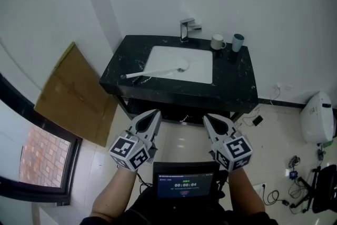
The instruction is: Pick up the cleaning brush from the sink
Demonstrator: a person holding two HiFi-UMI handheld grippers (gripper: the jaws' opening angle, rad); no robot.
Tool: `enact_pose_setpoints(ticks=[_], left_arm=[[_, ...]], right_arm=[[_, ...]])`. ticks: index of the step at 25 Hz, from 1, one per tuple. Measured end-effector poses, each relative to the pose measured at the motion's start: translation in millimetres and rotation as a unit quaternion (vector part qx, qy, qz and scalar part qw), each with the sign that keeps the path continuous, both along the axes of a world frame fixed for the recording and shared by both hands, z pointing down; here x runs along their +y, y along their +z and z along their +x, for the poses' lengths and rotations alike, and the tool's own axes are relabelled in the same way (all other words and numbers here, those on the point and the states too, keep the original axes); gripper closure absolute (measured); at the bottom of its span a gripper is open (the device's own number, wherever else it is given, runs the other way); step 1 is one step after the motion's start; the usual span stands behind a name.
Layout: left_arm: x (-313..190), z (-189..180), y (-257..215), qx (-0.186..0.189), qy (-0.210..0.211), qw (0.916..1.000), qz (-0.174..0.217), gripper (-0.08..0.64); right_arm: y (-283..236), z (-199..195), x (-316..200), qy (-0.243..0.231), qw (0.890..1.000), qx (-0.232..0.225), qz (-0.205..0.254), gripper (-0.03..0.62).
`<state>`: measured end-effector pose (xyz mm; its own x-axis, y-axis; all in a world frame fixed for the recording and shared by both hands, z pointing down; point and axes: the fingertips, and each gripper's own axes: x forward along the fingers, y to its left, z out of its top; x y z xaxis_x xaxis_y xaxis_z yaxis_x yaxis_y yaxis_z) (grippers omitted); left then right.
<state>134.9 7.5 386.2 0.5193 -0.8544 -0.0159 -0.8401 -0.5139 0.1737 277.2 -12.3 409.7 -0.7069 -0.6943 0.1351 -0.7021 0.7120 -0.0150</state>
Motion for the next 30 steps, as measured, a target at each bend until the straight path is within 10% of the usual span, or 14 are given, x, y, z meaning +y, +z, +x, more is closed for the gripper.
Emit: enact_pose_setpoints(ticks=[8, 23, 30], left_arm=[[-17.9, -61.9, 9.0, -0.028, -0.091, 0.9955, 0.001, 0.546], [-112.8, -373.8, -1.2, -0.063, -0.033, 0.9972, 0.026, 0.546], [-230.9, -448.5, 23.0, -0.060, 0.004, 0.9981, -0.013, 0.546]], right_arm=[[14.5, -11.6, -23.3, 0.126, 0.992, -0.014, -0.017, 0.588], [43.7, -238.7, -103.3, 0.314, 0.948, -0.007, -0.055, 0.588], [55.7, -308.1, -169.7, 0.392, 0.918, -0.015, -0.056, 0.588]])
